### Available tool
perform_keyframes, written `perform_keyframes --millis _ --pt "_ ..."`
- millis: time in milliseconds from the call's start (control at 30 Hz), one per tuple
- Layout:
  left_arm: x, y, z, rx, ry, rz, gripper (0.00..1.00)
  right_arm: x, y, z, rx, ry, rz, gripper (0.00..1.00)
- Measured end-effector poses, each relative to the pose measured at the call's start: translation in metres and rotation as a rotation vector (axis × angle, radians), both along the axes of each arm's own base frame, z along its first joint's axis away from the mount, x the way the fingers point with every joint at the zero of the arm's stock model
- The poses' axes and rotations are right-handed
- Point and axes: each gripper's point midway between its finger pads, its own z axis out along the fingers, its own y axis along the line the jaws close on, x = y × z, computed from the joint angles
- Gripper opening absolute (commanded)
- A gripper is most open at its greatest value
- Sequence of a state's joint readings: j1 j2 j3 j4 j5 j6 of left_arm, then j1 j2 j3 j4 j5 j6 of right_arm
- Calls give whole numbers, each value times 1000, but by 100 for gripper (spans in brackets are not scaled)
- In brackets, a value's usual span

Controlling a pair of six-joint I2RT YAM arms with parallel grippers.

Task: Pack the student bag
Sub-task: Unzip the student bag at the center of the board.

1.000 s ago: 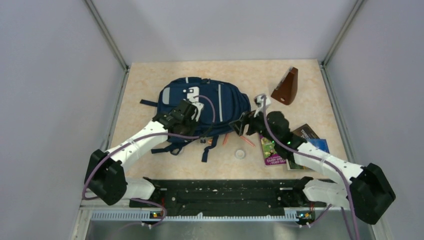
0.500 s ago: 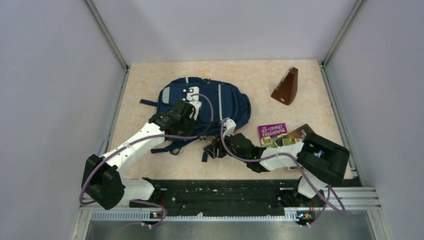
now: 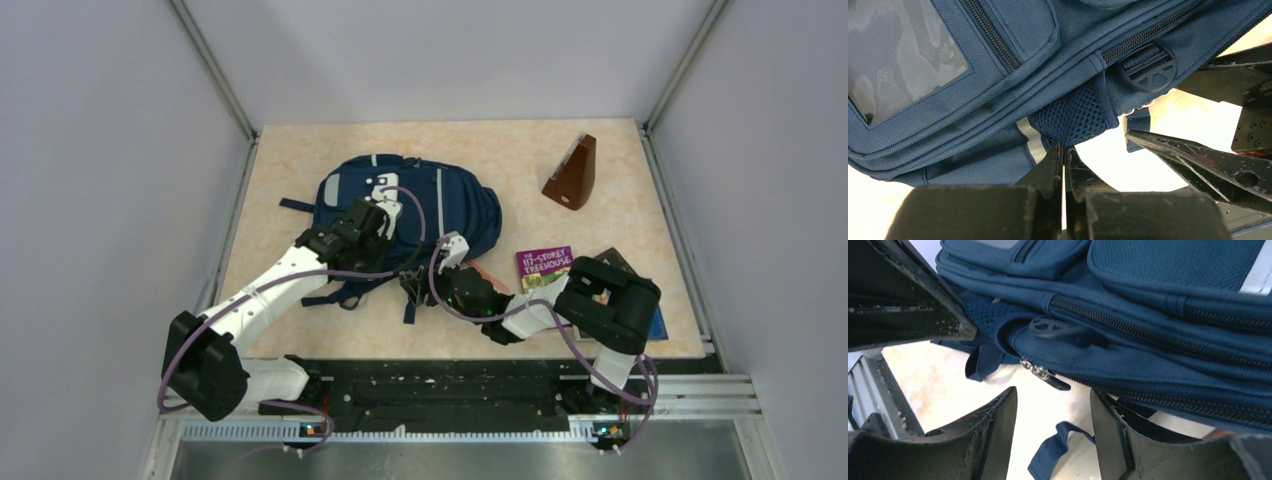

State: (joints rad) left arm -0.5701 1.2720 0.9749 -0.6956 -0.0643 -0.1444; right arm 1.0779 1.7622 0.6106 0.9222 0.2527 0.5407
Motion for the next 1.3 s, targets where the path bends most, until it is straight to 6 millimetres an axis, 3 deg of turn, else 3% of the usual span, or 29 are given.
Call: perform_keyframes --millis 233,433,667,1300 --pt "0 0 0 1 0 1 0 14 5 6 -4 -56 -38 40" --pt "0 1 0 3 -1 3 0 16 5 -2 -33 -67 -38 28" --pt "1 1 0 1 -4 5 0 18 9 4 -36 -99 -25 0" --pt "7 6 3 6 -28 54 0 13 -3 8 -50 -122 -32 0"
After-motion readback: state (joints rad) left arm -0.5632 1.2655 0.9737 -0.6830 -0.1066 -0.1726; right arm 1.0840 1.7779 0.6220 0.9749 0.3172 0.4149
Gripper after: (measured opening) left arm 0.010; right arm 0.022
